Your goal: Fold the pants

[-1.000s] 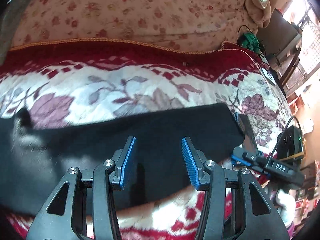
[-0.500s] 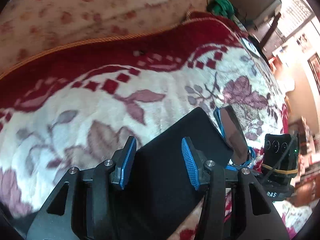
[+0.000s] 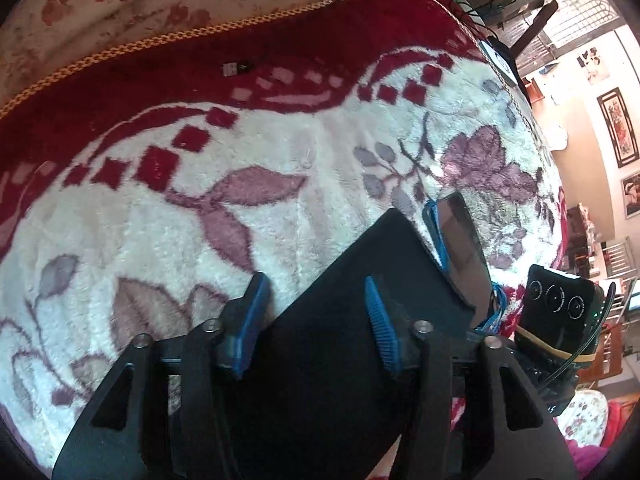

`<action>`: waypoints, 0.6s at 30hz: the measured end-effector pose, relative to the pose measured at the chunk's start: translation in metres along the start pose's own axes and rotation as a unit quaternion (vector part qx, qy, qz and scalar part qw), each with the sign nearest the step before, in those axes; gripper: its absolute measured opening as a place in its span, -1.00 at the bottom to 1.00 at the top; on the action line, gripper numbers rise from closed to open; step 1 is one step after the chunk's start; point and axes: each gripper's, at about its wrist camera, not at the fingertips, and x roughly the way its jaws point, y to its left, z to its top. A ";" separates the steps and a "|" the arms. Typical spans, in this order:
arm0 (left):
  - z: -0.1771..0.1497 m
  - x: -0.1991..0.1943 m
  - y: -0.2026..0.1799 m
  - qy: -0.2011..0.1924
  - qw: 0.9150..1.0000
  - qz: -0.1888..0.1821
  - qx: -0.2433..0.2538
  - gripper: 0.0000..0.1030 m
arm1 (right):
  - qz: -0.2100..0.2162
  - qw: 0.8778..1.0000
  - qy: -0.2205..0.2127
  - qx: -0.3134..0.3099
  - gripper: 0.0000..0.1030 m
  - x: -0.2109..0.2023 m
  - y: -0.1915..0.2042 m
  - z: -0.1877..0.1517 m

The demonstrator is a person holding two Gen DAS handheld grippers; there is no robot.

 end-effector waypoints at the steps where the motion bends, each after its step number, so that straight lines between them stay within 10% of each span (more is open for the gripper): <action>1: 0.001 0.001 -0.001 0.003 1.000 -0.007 0.002 0.15 | 0.004 1.000 0.000 0.000 -0.19 0.000 0.000 0.000; 6: 0.005 0.005 -0.003 0.018 1.000 -0.007 0.011 0.13 | 0.028 1.000 -0.003 0.010 -0.19 0.000 -0.005 0.003; 8: 0.004 0.007 -0.003 0.017 1.000 0.015 0.017 -0.27 | 0.034 0.999 -0.002 0.011 -0.20 0.001 -0.005 0.004; 13: -0.001 0.004 -0.004 -0.013 0.999 0.030 0.039 -0.63 | 0.013 1.000 0.001 -0.014 -0.72 0.011 -0.003 0.005; 18: -0.003 0.000 -0.007 -0.033 0.999 0.010 0.036 -0.85 | 0.017 0.999 -0.010 -0.038 -0.79 0.010 0.008 0.005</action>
